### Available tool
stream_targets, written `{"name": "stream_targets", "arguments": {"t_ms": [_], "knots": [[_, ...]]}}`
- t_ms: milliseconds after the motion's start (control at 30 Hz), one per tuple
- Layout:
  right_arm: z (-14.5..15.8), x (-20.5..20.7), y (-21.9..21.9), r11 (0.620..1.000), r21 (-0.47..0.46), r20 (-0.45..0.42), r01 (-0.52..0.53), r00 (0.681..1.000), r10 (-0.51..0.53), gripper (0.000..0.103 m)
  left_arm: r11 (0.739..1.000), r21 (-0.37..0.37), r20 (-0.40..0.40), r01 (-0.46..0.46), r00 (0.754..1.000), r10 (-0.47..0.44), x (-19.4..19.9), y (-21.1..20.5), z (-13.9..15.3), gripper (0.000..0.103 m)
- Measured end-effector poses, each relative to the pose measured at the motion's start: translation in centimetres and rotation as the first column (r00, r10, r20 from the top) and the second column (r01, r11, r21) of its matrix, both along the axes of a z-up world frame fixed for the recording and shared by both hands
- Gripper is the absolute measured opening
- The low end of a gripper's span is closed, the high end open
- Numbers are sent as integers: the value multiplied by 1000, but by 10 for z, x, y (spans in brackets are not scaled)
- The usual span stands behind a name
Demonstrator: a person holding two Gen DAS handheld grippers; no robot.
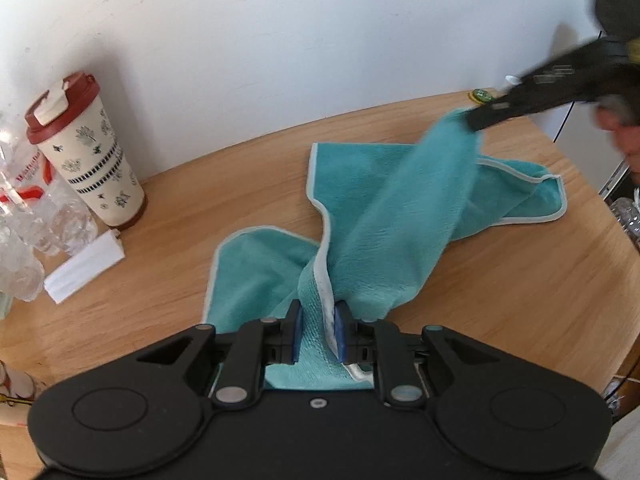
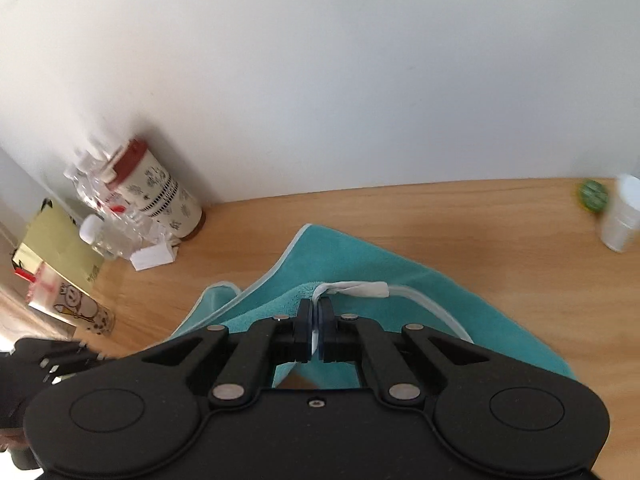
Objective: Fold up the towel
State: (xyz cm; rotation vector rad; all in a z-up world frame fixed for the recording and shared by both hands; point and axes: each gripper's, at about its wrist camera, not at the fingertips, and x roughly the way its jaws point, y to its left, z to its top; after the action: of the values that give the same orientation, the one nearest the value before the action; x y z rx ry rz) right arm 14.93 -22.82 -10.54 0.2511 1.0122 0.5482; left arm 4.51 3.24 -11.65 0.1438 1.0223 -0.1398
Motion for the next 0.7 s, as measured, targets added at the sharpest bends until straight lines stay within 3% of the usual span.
{"name": "stream_targets", "arguments": {"t_ms": [133,467,567,700], "knots": [[-8,-49,-19,999,-15,-50,48,998,-49,2,998,-61,-8,-5,1000,4,3,9,-3,15],[-69,-129,-5,989,-110,-222,100,967,-122,2,999,-18,-3,37,999,-37,14,23,-7,15],[-76,-140,6,977,-192,-166,92,978,-125,4,999,8,1,49,999,-49,16,23,-9,15],[-70,-146,0,967,-232,-123,107,983,-138,15,998,19,8,62,998,-62,19,23,-10,15]]}}
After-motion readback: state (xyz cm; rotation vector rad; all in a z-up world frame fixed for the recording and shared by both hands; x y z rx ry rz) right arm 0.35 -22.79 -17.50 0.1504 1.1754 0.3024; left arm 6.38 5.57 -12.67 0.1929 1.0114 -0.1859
